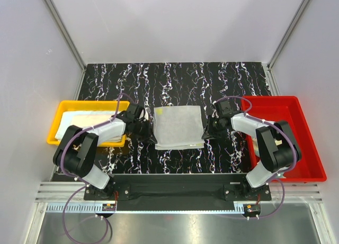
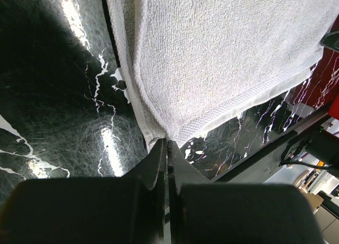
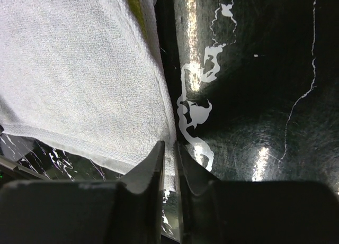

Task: Fold and stack the towels
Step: Fold the towel

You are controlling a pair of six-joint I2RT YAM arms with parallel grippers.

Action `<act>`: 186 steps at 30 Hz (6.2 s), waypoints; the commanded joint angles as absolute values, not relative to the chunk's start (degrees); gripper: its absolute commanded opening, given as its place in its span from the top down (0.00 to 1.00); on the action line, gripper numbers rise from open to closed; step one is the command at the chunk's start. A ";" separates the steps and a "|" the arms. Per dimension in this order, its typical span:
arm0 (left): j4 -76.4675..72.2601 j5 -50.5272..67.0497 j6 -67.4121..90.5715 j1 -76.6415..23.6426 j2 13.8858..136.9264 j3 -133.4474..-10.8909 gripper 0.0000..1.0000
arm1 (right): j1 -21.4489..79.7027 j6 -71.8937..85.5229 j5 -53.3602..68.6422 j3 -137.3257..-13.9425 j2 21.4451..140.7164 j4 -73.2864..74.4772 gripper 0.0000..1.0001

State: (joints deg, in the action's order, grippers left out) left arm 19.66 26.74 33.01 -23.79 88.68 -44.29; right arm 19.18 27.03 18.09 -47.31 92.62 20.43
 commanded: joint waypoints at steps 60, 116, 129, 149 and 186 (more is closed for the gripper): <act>25.92 15.66 31.92 -27.42 77.44 -44.28 0.63 | 20.04 29.27 16.17 -39.28 77.53 22.32 0.68; 32.34 23.56 -0.27 -17.75 118.92 -85.87 0.65 | 8.97 -7.12 35.69 -93.42 124.62 36.30 0.72; 31.47 30.24 4.39 -18.37 115.67 -87.01 0.63 | 8.79 -4.49 35.33 -98.17 122.00 41.92 0.82; 30.93 21.01 5.45 -17.58 122.42 -89.65 0.63 | 9.41 0.36 38.59 -95.80 131.13 34.89 0.94; 50.45 28.56 -16.79 -16.52 134.91 -114.34 0.57 | 7.47 -23.73 40.51 -112.41 135.96 58.97 0.55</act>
State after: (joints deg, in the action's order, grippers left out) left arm 49.60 26.35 -14.46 -16.82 134.15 -111.83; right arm 7.70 -20.23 38.68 -110.30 134.45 55.29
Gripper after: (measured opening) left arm 0.433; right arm 0.450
